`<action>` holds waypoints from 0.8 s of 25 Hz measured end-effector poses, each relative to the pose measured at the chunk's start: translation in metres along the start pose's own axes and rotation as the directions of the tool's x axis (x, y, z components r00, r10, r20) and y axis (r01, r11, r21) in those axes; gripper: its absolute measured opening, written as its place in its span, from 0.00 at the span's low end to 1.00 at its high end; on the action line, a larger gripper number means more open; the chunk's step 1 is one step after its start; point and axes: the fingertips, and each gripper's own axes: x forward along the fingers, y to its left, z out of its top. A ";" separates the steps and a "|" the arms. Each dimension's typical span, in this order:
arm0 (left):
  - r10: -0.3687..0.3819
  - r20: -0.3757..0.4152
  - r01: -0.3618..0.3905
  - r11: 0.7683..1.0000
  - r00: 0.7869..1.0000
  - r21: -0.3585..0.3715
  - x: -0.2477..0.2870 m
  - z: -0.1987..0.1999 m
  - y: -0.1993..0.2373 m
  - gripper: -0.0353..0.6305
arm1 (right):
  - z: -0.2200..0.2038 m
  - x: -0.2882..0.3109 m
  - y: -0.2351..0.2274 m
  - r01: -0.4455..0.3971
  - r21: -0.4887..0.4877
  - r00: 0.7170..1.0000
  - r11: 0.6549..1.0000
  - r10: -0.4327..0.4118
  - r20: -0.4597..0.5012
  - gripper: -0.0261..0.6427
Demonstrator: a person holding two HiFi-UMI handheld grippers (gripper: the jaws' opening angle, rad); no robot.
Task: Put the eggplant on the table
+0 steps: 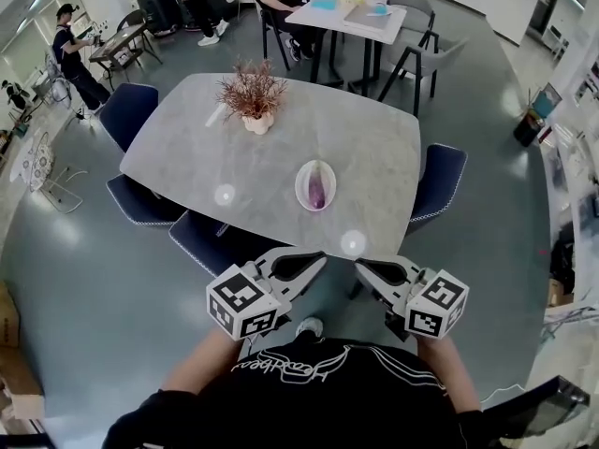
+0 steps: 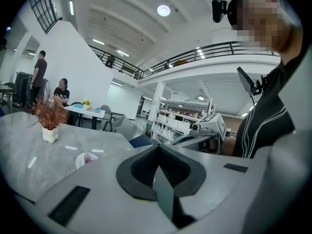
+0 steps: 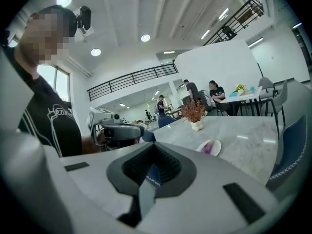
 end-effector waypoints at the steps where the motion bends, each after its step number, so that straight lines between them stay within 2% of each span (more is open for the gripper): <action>1: 0.005 0.005 -0.005 1.000 1.000 -0.005 -0.002 -0.001 -0.010 0.07 | -0.002 -0.008 0.006 -0.012 -0.008 1.000 1.000 0.012 0.003 0.05; 7: 0.028 0.055 -0.025 0.998 0.998 -0.053 -0.011 -0.009 -0.080 0.07 | -0.017 -0.061 0.050 -0.072 -0.015 0.997 0.997 0.072 0.017 0.05; 10: 0.041 0.057 -0.039 0.998 0.998 -0.053 -0.015 -0.018 -0.116 0.07 | -0.028 -0.086 0.066 -0.075 0.014 0.997 0.997 0.075 0.022 0.05; 20: 0.090 0.081 -0.085 0.995 0.993 -0.061 -0.021 -0.035 -0.210 0.07 | -0.043 -0.153 0.124 -0.164 -0.036 0.986 0.986 0.165 0.024 0.05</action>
